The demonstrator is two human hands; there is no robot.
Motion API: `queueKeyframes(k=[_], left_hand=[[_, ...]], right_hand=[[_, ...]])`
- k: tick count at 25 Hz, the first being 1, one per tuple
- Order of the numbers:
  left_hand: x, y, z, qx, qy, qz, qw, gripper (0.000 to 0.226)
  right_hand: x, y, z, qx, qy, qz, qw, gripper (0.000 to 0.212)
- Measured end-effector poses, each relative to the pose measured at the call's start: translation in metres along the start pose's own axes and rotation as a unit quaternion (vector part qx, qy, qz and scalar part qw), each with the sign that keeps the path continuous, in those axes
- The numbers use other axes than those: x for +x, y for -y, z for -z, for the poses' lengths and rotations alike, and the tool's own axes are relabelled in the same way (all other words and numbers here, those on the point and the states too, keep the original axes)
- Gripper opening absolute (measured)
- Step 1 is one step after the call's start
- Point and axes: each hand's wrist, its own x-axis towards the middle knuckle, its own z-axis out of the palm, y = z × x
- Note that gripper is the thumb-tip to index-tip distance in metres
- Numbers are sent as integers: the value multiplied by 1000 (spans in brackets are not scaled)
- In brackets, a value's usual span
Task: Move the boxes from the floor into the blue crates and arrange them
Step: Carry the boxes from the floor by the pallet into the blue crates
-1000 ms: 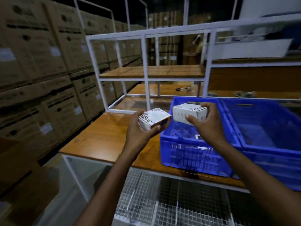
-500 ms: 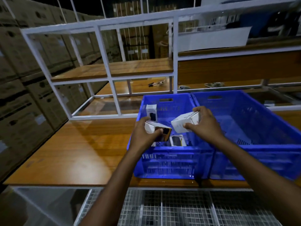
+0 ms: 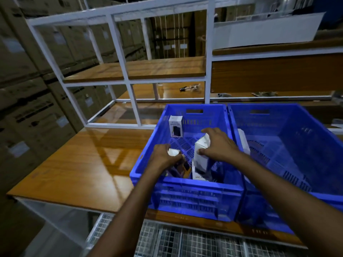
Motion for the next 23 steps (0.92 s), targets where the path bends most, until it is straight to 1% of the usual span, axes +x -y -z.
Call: queueKeyframes(k=[2,3,5,7,12,17,21,23], left_hand=[[16,9,-11,3,-7,-6,1000,78],[20,11,-12,1,-6,-19,1000,77],[13,2,-5,-14,-15,-55,998,64],[9,-1,3,-34,-19,-89,995,60],[3,12,23,-58,-25,-102,993,44],[-18,37,55,-101,-36,-101,989,32],[-40,57,81,-138,-52,-110,983,25],[-52,68,92,-161,-72,-115,977,21]], right_hand=[[6,2,-3,10,7,-4,1000,77],[9,3,-3,22,4,-3,1000,72],[13,4,-3,58,3,-4,998,62],[13,6,-2,96,2,-8,995,55],[0,19,6,115,-52,-26,992,42],[-30,54,8,122,-105,-17,987,29],[-56,92,-2,162,-125,-6,979,21],[-69,113,-12,169,-116,8,979,18]])
